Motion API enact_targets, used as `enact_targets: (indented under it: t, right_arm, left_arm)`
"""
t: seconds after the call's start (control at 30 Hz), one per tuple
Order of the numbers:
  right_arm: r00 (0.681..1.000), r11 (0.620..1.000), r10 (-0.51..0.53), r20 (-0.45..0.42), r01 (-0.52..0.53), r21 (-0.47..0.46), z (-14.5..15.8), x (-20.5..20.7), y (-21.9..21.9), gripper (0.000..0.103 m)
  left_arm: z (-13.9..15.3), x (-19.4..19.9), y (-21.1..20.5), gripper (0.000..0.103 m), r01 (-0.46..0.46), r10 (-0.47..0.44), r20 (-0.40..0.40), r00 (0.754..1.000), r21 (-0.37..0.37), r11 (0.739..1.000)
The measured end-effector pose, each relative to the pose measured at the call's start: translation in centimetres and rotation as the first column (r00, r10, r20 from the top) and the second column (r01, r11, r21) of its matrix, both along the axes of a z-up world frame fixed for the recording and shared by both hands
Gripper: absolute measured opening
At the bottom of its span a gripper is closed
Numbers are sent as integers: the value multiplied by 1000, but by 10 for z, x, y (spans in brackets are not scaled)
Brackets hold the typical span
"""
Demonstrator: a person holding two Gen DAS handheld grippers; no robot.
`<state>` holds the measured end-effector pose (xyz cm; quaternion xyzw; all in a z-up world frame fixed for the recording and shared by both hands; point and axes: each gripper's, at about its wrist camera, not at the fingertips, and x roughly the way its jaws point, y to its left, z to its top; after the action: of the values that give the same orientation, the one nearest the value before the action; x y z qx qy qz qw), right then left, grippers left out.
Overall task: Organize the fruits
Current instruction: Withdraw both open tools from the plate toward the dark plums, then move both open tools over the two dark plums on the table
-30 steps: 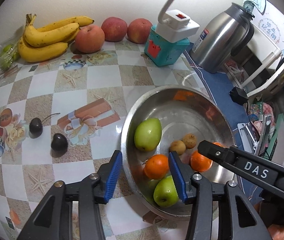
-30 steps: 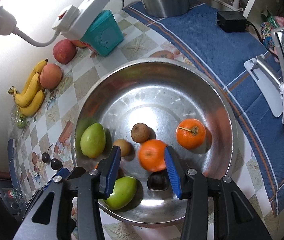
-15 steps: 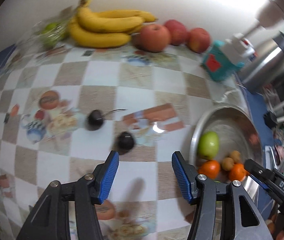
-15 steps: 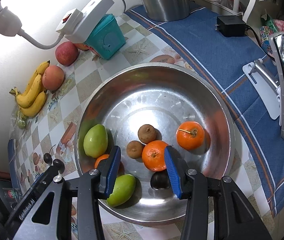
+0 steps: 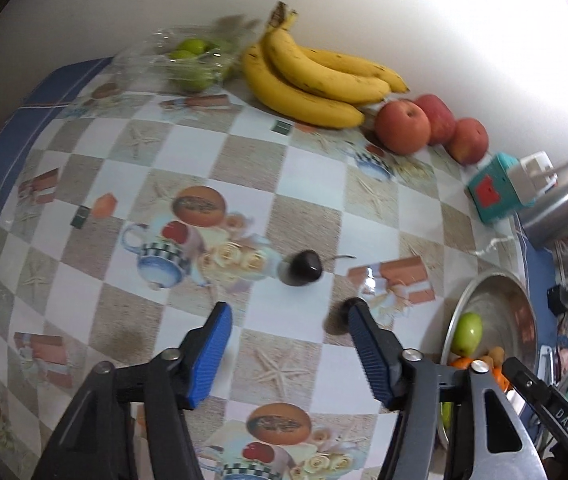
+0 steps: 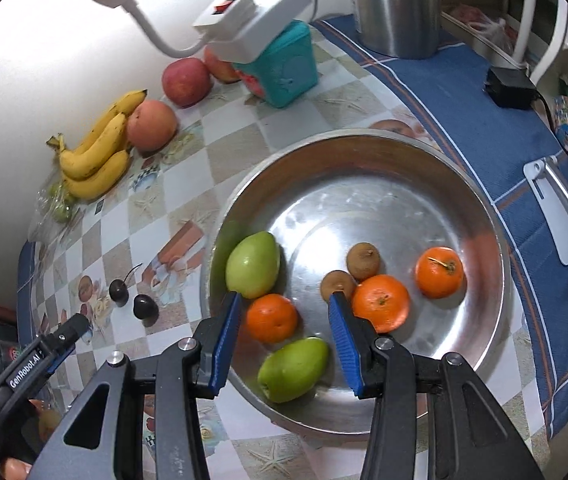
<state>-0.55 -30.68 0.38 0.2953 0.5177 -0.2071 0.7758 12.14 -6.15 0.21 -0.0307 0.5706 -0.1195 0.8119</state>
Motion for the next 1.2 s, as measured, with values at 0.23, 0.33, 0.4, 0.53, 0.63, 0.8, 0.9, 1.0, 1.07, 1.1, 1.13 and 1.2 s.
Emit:
enact_targets:
  t: [0.23,0.33,0.4,0.53,0.63,0.8,0.9,1.0,1.07,1.1,1.13,1.2]
  right_arm:
    - [999,999,23,-25,-24,-34,-4,6,6,67]
    - [999,999,22,-28,-23,-39,-6,6,6,68]
    - [999,999,24,-32,-25,-39,-7,6,6,68]
    - [999,999,25,-34,-26,-39,-9,7,5,69]
    - [999,998,25,-35,-27,-64,-9,7,7,103]
    - [1000,997,24,-17,-25,-71,-7,8,8,103]
    - [999,996,28,-15,-29,-81,-7,9,9,103]
    - [999,996,31,-12,-32,-89,-6,10,10,103]
    - [999,995,32,-8,-33,-93,-6,10,12,103]
    - [999,995,33,-6,-33,-94,-6,11,12,103]
    - [999,995,33,-4,-34,-94,-6,11,13,103]
    - [999,995,36,-1,-36,-90,-7,12,15,103]
  left_arm:
    - [-9,3,9,103,-50,50,6,999,77,996]
    - [-14,2,9,103,-49,49,3,999,103,993]
    - [-16,2,9,103,-48,48,4,999,113,992]
    - [-18,2,8,103,-49,48,12,999,138,989]
    - [-18,2,10,103,-54,53,15,999,143,988]
    - [-18,4,13,103,-60,57,22,998,140,988]
    - [-17,5,12,103,-56,52,28,998,145,988]
    - [-16,5,12,103,-51,46,36,998,151,987]
    - [-14,5,12,103,-48,42,45,998,157,986]
    - [-13,6,13,103,-47,38,55,998,163,986]
    - [-12,6,13,103,-46,36,61,997,167,985]
    - [-11,7,15,103,-41,28,71,997,178,983]
